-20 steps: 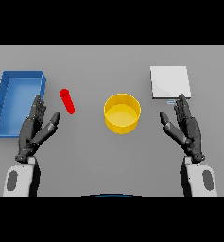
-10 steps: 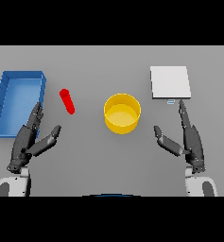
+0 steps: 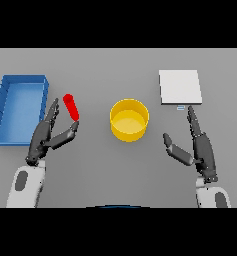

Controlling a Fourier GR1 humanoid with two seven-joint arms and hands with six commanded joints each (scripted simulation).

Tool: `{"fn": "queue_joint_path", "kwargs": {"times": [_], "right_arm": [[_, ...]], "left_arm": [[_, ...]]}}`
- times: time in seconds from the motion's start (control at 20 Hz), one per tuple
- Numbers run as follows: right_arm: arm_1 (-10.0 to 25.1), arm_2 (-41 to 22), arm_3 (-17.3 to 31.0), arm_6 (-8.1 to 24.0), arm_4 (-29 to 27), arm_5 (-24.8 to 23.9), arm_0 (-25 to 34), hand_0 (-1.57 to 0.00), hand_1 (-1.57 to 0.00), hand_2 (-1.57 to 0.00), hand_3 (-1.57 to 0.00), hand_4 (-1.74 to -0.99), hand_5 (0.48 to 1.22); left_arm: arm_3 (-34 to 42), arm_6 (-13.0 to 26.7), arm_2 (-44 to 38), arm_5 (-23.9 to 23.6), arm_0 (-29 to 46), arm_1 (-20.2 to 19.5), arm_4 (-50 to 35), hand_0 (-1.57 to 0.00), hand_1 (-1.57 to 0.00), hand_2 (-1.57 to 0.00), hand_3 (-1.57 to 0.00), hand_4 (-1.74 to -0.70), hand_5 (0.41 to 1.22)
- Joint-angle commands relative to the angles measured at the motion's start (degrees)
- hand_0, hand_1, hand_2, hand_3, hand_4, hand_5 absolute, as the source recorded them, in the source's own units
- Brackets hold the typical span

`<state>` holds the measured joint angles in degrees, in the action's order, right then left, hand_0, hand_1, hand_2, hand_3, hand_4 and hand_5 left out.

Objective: Pick up the red beaker and tilt it to pour out 1 green nut into yellow bowl. Pick up the yellow bowl and place it on the metallic measuring scale.

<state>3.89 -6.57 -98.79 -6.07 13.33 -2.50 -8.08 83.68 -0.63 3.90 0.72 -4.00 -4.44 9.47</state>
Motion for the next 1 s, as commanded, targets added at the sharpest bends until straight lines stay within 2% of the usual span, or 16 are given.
{"fn": "queue_joint_path", "kwargs": {"times": [0.0, 0.4, 0.75, 0.95], "right_arm": [[0.1, -0.1, -0.3, -0.3, -0.1, 0.3, -0.3, 0.0, 0.0, 0.0, 0.0, -1.273, 0.632], [0.6, 0.4, -0.5, 0.0, -0.5, 0.4, -0.6, 0.0, 0.0, 0.0, 0.0, -1.269, 0.638], [0.6, 0.7, 0.0, 0.3, -0.9, 0.6, -0.4, 0.0, 0.0, 0.0, 0.0, -1.269, 0.642], [0.2, 0.6, -0.9, 1.1, -0.6, 0.0, -0.5, 0.0, 0.0, 0.0, 0.0, -1.269, 0.64]], "left_arm": [[-2.0, -0.7, -0.2, -0.3, -1.3, 0.4, 0.2, 0.0, 0.0, 0.0, 0.0, -1.24, 0.641], [-14.9, -3.5, -3.0, -0.8, -11.5, 0.4, 0.1, 0.0, 0.0, 0.0, 0.0, -1.29, 0.685], [-20.3, -3.1, -3.7, -1.3, -16.8, 0.5, 0.8, 0.0, 0.0, 0.0, 0.0, -1.29, 0.683], [-24.1, -5.5, -4.7, -1.0, -19.1, 1.0, 0.1, 0.0, 0.0, 0.0, 0.0, -1.31, 0.688]]}}
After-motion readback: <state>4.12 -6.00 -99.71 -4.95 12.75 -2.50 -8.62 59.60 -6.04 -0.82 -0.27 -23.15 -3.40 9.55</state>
